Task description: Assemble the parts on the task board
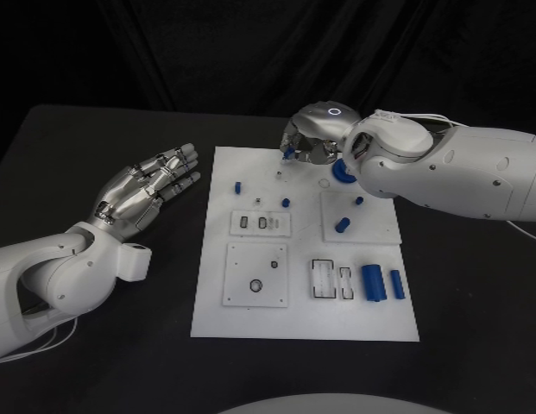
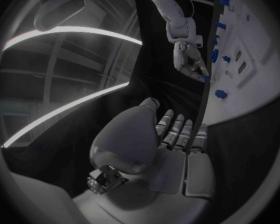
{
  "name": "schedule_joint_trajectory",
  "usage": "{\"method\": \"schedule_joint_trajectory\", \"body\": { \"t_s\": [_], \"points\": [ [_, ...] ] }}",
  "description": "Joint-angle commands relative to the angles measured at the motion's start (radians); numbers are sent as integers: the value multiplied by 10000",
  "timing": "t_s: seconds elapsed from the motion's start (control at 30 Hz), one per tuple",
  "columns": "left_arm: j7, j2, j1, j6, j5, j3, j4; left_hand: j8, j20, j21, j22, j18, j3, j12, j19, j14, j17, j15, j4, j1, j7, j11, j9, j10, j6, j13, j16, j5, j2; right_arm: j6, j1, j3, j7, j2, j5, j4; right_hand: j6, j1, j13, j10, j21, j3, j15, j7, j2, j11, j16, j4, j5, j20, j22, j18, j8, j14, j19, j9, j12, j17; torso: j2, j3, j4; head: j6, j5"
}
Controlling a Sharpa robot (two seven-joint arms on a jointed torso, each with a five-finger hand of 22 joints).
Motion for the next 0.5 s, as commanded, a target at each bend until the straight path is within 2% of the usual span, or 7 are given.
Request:
{"method": "schedule_joint_trajectory", "body": {
  "t_s": [0.03, 0.23, 0.5],
  "points": [
    [2599, 20, 5, 196, -51, 2, 14, 43, 54, 19, 13, 118, 66, 51, 7, 10, 15, 76, 6, 111, 4, 99, 9, 1, 92, 9, 70, 32, 43, -56, -36, 16, -124, -31, -14, 70, -79, -26, 12, 0, -30, 50, 65, 16, -94, -6, -8, 13, 58, 52, 328, -94, -55, 15, 3, 14, -26, 15, -5, -2, 16, -10, -24],
    [2593, 25, 5, 200, -51, 1, 1, 44, 54, 18, 13, 116, 76, 55, 7, 10, 14, 78, 3, 114, 7, 101, 9, 3, 97, 9, 69, 32, 45, -7, -44, 19, -134, -25, -14, 81, -107, -53, 17, 2, -22, 61, 73, 32, -117, 7, 1, 24, 64, 60, 346, -98, -83, 22, 13, 16, -53, 34, -1, -5, -14, -26, -24],
    [2575, 39, 5, 212, -51, 0, -26, 45, 54, 17, 12, 114, 83, 55, 6, 12, 15, 79, -1, 117, 10, 103, 10, 4, 102, 9, 75, 32, 46, 19, -62, 20, -136, 63, -14, 6, -166, -89, 19, -18, -30, 88, 89, 49, -137, 25, -11, 43, 54, 75, 343, -96, -137, 17, 8, 15, -103, 23, -3, 0, -22, -43, -24]
  ]
}}
